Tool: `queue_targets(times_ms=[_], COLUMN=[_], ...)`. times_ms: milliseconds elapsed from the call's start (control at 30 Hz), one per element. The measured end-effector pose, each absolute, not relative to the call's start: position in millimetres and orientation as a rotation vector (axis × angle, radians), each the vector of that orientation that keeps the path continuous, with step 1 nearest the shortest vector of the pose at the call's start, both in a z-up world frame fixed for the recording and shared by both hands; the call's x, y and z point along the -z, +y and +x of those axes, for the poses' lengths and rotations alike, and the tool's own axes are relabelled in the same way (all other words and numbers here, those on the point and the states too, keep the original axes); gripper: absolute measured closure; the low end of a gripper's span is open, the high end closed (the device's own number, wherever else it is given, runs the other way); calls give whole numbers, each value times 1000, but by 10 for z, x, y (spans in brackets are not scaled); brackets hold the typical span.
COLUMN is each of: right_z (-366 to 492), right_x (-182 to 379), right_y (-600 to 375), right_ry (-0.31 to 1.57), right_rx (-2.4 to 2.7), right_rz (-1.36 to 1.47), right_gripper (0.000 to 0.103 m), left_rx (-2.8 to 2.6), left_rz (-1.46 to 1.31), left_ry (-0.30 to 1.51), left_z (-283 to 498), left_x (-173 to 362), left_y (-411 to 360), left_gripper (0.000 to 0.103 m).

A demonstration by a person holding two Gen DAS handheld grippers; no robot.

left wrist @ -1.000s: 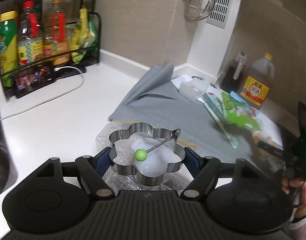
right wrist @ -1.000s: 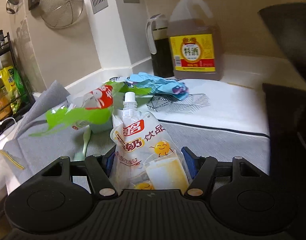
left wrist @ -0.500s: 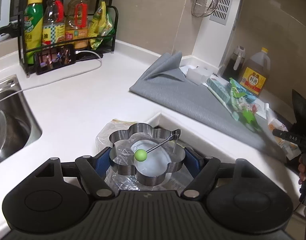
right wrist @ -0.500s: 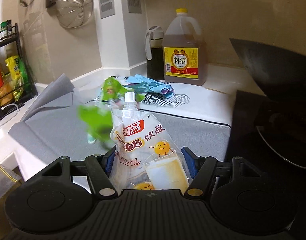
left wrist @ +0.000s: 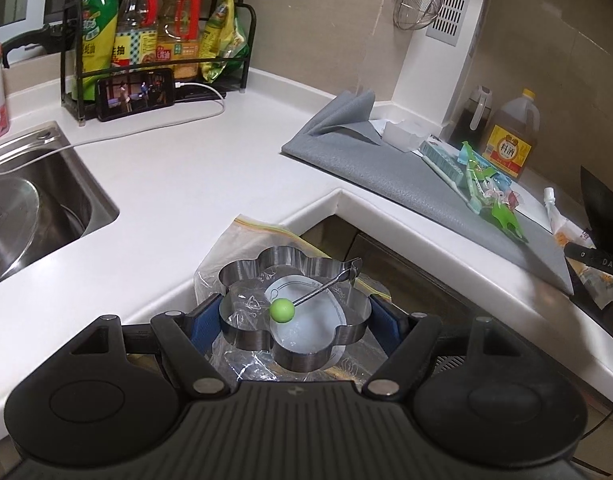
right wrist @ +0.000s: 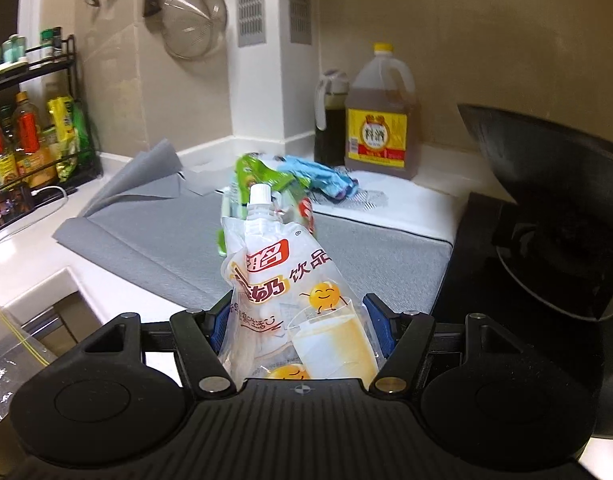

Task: Collect trash

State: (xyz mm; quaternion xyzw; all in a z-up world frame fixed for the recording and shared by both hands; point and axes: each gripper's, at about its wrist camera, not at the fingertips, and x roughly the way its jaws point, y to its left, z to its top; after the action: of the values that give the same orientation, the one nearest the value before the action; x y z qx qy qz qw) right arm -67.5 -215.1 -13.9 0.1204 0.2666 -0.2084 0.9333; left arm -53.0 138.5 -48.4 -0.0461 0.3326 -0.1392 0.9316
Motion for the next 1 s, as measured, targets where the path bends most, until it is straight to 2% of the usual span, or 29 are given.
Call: queue_targets(times_ms=[333, 467, 600, 767, 1000], right_z=[-641, -620, -621, -584, -448], right_x=[140, 154, 158, 188, 186], right_y=[-2006, -2067, -2104, -2157, -2255], right_ry=[554, 554, 549, 550, 534], right_rx=[394, 401, 409, 413, 415], right_rz=[227, 246, 250, 260, 282], right_gripper=[35, 35, 35, 35, 35], left_rx=[299, 332, 356, 412, 477], left_rz=[-114, -116, -119, -149, -129], left_ry=[698, 648, 601, 506, 443], left_z=[-438, -335, -149, 207, 985], left_x=[534, 387, 146, -398, -1017], left_y=[1345, 1200, 1033, 776, 102], left_gripper=[22, 22, 22, 22, 22])
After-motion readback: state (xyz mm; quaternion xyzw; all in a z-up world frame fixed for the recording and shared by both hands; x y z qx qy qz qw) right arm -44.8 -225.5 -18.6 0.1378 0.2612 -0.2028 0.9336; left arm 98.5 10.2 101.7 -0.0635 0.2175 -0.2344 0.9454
